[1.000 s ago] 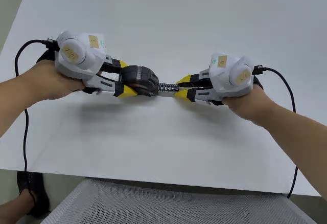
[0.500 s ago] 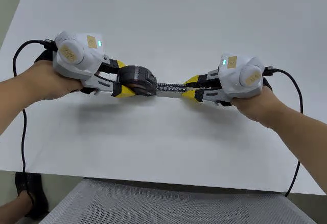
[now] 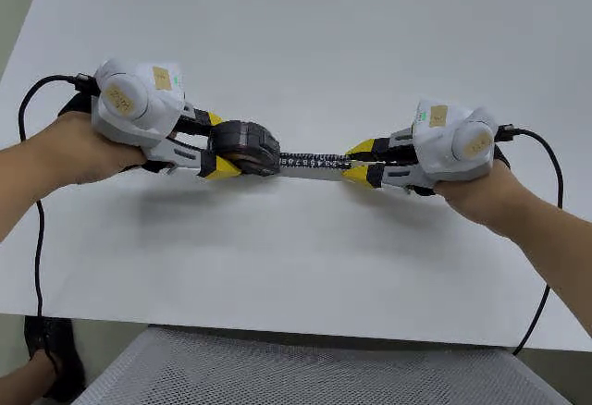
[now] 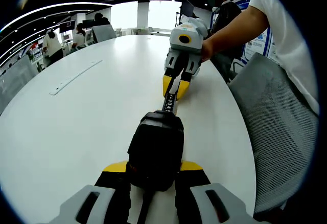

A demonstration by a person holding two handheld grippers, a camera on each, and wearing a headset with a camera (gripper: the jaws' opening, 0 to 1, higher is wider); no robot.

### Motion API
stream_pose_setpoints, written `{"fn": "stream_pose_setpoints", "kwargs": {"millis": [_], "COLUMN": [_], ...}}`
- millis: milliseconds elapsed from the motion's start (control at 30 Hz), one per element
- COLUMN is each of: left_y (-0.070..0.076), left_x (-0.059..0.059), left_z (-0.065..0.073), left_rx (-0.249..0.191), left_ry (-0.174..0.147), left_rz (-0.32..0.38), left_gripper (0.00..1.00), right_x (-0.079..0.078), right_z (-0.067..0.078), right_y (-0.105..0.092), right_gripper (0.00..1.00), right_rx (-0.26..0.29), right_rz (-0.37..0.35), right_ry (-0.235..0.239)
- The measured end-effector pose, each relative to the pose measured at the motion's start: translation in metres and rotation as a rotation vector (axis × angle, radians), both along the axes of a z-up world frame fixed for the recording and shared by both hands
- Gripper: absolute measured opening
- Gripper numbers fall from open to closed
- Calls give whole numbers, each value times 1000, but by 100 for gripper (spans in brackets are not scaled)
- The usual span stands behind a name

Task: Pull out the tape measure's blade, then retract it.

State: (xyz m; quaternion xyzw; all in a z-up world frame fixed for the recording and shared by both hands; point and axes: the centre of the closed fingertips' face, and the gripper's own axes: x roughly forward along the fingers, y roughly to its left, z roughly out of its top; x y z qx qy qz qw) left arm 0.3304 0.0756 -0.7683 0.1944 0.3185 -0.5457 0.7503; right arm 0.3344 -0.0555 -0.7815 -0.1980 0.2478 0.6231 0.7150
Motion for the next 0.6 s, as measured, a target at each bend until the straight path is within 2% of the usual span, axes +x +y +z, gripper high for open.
{"fn": "stream_pose_setpoints", "kwargs": {"millis": [600], "left_y": [-1], "left_x": [1], "left_z": [0], "left_rx": [-1], "left_ry": [-2], "left_rz": [-3], "left_gripper": [30], "right_x": [2], "right_z": [1], "right_y": [-22], "right_gripper": [8], "right_rx": [-10], "right_rz": [-17], "right_ry": [8]}}
